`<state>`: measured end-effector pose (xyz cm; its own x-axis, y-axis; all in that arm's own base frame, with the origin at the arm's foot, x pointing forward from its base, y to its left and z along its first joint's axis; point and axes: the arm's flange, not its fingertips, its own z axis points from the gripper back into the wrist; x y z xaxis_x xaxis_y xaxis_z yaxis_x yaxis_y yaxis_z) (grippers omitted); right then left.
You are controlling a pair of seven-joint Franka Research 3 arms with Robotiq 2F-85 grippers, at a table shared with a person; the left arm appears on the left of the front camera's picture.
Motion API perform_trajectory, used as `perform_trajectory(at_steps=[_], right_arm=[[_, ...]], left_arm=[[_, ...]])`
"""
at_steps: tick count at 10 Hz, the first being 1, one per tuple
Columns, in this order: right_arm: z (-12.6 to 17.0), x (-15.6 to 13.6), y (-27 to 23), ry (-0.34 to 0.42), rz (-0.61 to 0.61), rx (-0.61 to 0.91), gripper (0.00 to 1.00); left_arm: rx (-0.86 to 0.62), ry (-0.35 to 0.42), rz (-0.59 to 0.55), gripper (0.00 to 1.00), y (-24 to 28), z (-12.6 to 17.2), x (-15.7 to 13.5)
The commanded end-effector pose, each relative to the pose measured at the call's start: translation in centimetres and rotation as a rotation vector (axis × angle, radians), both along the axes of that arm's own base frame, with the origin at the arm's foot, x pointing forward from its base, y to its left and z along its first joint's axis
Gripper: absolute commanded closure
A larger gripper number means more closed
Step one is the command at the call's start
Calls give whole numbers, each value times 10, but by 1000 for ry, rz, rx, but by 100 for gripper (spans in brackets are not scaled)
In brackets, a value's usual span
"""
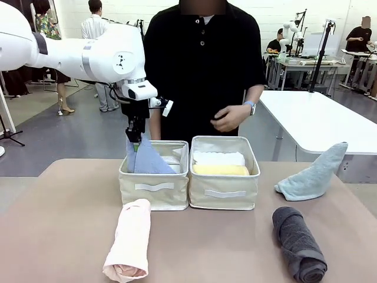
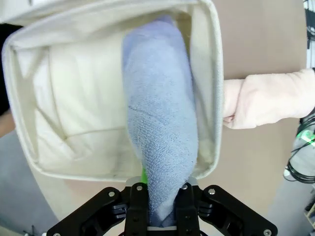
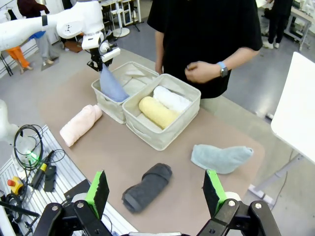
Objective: Sort the towels based on their folding style.
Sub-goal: Pick up one triangle-folded towel and place it in the left Fabric basket.
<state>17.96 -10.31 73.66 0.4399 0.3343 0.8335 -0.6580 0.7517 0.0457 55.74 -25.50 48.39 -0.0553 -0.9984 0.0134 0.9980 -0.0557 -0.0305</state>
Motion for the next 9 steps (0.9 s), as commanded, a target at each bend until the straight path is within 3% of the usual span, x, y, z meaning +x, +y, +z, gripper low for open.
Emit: perform_trajectory(at_steps=[1, 6, 7, 8, 9], right_arm=[[-1, 1, 1, 2, 6, 2, 0], [-1, 1, 1, 2, 6, 2, 0], [-1, 1, 1, 2, 6, 2, 0], [-1, 1, 1, 2, 6, 2, 0], [-1, 1, 1, 2, 6, 2, 0]], left_arm=[[4, 51, 35, 83, -1, -16, -13], [10, 97, 33, 83, 2, -48, -25], [3, 90, 21, 30, 3, -49, -28], [9, 85, 16, 23, 2, -48, -28], [9, 82, 9, 0, 3, -48, -28]])
